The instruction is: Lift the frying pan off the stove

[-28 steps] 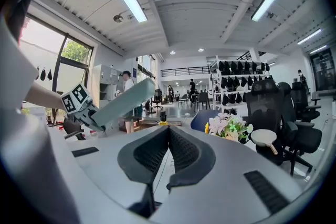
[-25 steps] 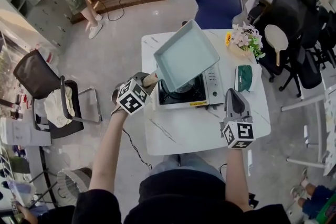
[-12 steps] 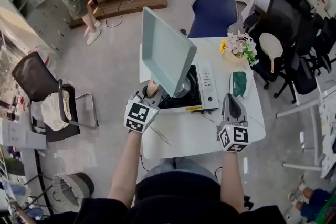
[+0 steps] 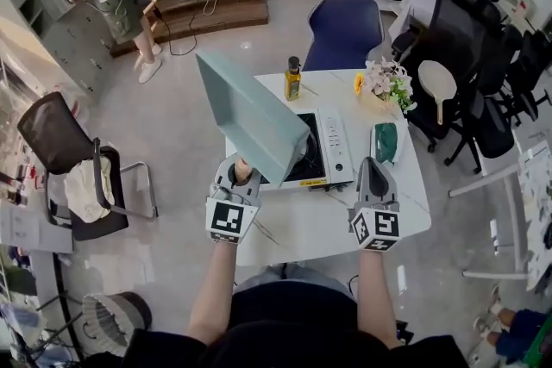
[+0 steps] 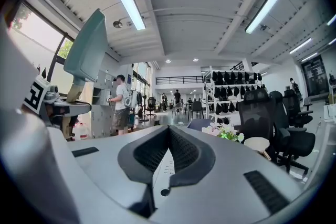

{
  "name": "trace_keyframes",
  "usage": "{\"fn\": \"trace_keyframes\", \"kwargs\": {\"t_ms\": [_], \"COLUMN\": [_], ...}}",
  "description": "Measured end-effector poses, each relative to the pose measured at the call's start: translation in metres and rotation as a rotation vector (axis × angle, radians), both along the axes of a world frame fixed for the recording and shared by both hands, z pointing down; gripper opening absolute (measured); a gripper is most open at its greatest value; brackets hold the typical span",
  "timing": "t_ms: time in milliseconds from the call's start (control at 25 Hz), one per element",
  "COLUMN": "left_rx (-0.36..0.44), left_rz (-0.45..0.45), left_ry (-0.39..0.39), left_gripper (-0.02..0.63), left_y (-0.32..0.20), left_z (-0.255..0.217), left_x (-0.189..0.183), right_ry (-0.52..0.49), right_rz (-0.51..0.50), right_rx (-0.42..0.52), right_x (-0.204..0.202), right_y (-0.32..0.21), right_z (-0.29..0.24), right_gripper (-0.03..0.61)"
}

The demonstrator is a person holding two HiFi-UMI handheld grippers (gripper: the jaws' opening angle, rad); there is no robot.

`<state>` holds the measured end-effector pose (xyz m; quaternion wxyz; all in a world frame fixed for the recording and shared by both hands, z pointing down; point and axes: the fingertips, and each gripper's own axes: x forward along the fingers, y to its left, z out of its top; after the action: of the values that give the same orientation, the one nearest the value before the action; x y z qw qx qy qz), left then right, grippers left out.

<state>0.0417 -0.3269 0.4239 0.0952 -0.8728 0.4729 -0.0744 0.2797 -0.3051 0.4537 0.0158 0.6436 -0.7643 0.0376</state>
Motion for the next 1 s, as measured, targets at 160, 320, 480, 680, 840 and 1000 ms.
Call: {"fn": "trace_keyframes", "kwargs": {"t_ms": [160,320,480,680,840,1000], "left_rx": [0.004,0.0,0.006,0.01,0.012,0.013], "left_rz": [-0.014,-0.027,-0.049,-0.059,-0.064,-0.062], "left_ry": [0.046,0.097,0.091,0.092,0.082,0.073], "left_gripper": [0.014,0.014,0.014,0.014,0.014,0.014], "left_y": [0.01,0.013,0.014,0.018,0.021,0.024], "left_z": [0.0,-0.001,-0.001,-0.002,-0.001,0.0], "left_x": [-0.005,-0.012,-0.022,-0.026,-0.028,-0.028], "right_ry": [0.002,0.011,0.019,0.02,0.022,0.019], "right_rz": [0.009,0.007,0.001,0.024,0.015,0.008], "right_rx": [0.01,0.009,0.013,0.014,0.017,0.017], "right_x": [0.0,-0.004,-0.009,-0.009,-0.013,-0.017], "right_y": [0.001,0.003,0.005,0.005,0.008,0.011], "right_z": [-0.002,-0.001,-0.001,-0.003,-0.003,-0.004], "right_gripper": [0.002,0.002,0.002,0.0,0.0,0.002]}}
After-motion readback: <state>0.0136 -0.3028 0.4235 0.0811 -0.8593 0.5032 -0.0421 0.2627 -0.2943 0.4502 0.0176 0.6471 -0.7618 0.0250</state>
